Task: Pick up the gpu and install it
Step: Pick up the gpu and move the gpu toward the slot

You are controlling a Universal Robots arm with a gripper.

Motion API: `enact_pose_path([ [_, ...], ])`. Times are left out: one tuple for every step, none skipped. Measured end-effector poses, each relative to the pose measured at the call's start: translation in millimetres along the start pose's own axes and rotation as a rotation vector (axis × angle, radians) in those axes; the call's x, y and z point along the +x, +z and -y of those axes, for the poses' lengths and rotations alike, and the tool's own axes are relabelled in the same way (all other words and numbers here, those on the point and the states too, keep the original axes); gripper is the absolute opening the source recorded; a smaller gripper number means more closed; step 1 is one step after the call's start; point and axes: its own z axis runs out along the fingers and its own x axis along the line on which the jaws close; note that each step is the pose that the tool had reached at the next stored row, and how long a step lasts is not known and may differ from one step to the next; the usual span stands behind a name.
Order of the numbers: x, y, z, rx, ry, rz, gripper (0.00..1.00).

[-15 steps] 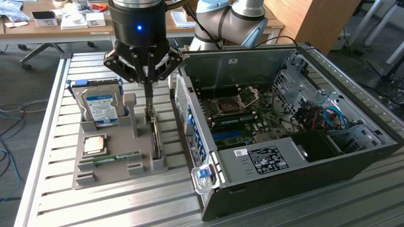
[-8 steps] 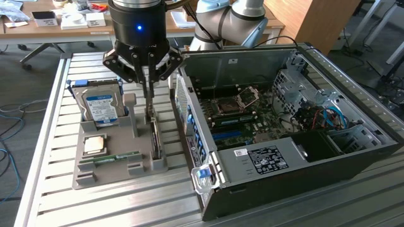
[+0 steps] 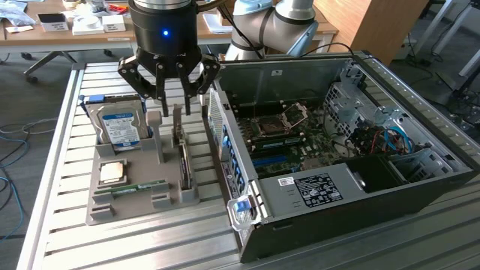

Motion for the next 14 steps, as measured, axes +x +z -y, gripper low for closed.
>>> enact_pose_path([
  [0.0,0.0,0.0,0.0001,0.000,0.0000,0.42],
  [0.0,0.1,0.0,0.0000,0.000,0.0000,0.42],
  [0.0,0.6,0.0,-0.0001,0.000,0.0001,0.42],
  [0.1,1.5,0.1,-0.0001,0.000,0.0001,0.42],
  [0.1,2.6,0.1,0.0000,0.000,0.0001,0.42],
  [0.1,4.1,0.2,0.0000,0.000,0.0000,0.42],
  [0.1,5.7,0.2,0.0000,0.000,-0.0001,0.42],
  [0.2,7.5,0.3,0.0000,0.000,0.0000,0.42],
  [0.2,9.5,0.4,0.0000,0.000,0.0000,0.42],
  [0.2,11.2,0.4,0.0001,0.000,-0.0001,0.42],
  [0.3,13.0,0.5,0.0001,0.000,-0.0001,0.42],
  [0.3,14.6,0.5,0.0000,0.000,0.0000,0.42],
  [0.3,16.0,0.6,0.0000,0.000,0.0000,0.42],
  [0.3,17.2,0.6,0.0000,0.000,0.0000,0.42],
])
